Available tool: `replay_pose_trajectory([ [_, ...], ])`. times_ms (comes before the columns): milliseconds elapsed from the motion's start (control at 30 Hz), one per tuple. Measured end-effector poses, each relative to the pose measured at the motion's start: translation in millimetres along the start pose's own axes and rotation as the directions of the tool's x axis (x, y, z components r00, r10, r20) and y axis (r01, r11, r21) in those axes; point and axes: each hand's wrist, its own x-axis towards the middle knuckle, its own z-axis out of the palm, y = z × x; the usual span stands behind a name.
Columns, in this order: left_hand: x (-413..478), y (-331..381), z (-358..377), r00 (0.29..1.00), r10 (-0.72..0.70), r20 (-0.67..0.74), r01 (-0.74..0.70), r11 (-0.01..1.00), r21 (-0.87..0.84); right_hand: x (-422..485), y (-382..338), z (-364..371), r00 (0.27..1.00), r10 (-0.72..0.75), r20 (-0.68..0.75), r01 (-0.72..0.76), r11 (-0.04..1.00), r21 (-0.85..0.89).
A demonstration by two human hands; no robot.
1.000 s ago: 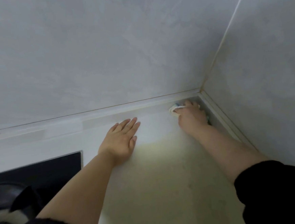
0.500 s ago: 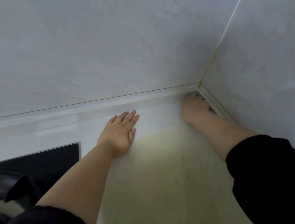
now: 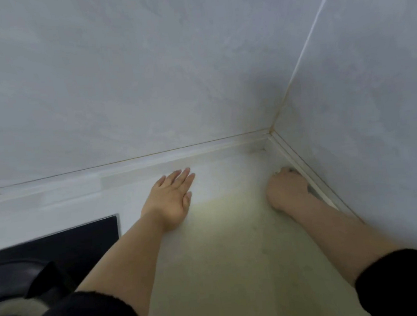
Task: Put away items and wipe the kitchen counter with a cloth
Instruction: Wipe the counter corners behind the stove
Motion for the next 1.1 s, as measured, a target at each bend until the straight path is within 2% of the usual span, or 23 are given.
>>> replay_pose_trajectory([
  [167, -1, 0, 4, 1.000, 0.010, -0.027, -0.011, 1.000, -0.021, 31, -14, -21, 1.000, 0.017, 0.007, -0.018, 0.998, 0.058],
  [300, 0, -1, 6, 0.999, 0.015, -0.035, -0.017, 0.999, -0.047, 63, -26, -33, 1.000, 0.011, 0.001, -0.011, 0.980, 0.197],
  [500, 0, -1, 7, 0.999, 0.007, -0.036, -0.009, 0.999, -0.033, 55, -39, -38, 0.994, 0.072, -0.078, -0.042, 0.940, 0.337],
  [567, 1, -1, 6, 0.999, 0.004, -0.034, -0.005, 1.000, -0.021, 38, -53, -38, 0.982, -0.075, -0.174, 0.120, 0.956, 0.266],
  [633, 0, -1, 7, 0.999, 0.003, -0.033, -0.003, 1.000, -0.014, 25, -62, -33, 0.913, -0.294, -0.283, 0.357, 0.911, 0.204],
  [667, 0, -2, 7, 0.999, 0.003, -0.035, -0.004, 1.000, -0.014, 23, -62, -31, 0.884, -0.353, -0.306, 0.427, 0.877, 0.219],
  [700, 0, -3, 7, 0.999, 0.004, -0.036, -0.004, 1.000, -0.020, 26, -57, -31, 0.886, -0.350, -0.304, 0.429, 0.867, 0.255],
  [767, -1, -4, 6, 0.999, 0.003, -0.033, -0.004, 0.999, -0.036, 37, -41, -31, 0.949, -0.204, -0.239, 0.264, 0.931, 0.253],
  [833, -1, -5, 6, 0.999, 0.000, -0.033, -0.002, 0.999, -0.045, 46, -27, -29, 0.981, -0.054, -0.184, 0.077, 0.990, 0.118],
  [867, -1, -5, 5, 1.000, 0.000, -0.030, -0.002, 0.999, -0.047, 48, -25, -28, 0.984, -0.037, -0.174, 0.044, 0.998, 0.041],
  [967, -1, -4, 6, 1.000, -0.005, -0.028, 0.004, 0.999, -0.047, 47, -27, -31, 0.989, -0.084, -0.118, 0.075, 0.994, -0.074],
  [1100, -1, -4, 4, 1.000, -0.014, -0.027, 0.012, 0.995, -0.096, 25, -8, -32, 0.995, -0.087, -0.037, 0.090, 0.992, 0.089],
])
